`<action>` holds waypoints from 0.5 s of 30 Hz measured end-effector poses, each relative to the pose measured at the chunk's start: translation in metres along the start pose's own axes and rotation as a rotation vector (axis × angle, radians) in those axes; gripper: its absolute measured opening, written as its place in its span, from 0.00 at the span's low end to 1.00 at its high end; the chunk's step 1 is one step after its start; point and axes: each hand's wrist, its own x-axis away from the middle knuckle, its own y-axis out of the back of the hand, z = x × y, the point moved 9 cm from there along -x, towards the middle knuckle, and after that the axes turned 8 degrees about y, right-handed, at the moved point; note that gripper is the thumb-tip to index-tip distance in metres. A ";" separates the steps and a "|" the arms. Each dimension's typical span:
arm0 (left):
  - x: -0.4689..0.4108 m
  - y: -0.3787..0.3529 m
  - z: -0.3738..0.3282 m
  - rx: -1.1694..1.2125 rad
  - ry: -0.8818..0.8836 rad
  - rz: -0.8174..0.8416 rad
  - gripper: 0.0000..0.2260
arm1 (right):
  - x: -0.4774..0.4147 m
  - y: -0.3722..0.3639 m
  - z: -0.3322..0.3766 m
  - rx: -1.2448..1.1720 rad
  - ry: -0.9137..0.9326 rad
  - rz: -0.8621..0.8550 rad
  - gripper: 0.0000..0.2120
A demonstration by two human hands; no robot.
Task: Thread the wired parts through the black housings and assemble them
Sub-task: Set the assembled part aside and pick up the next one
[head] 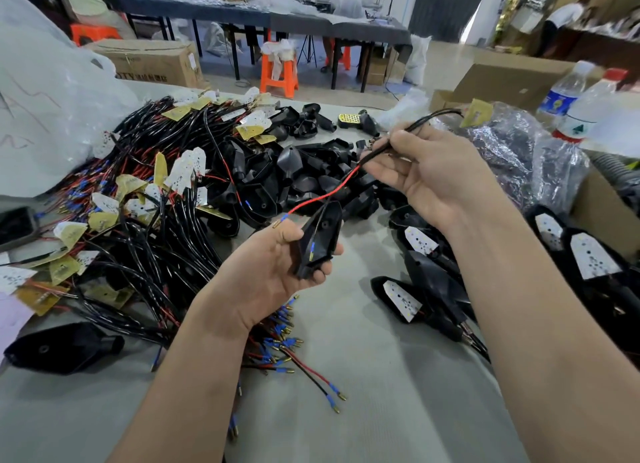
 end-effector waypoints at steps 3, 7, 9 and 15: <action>0.002 -0.006 -0.001 0.021 0.006 0.050 0.25 | 0.001 0.009 -0.011 -0.017 0.001 -0.010 0.11; 0.004 -0.005 -0.005 0.053 -0.016 0.060 0.27 | 0.005 0.021 -0.019 -0.012 0.029 -0.016 0.13; 0.004 -0.003 -0.005 0.051 -0.012 0.036 0.28 | 0.006 0.026 -0.017 0.014 0.059 -0.015 0.14; 0.003 0.003 -0.006 0.029 -0.032 -0.029 0.20 | 0.009 0.031 0.002 0.194 0.190 -0.018 0.15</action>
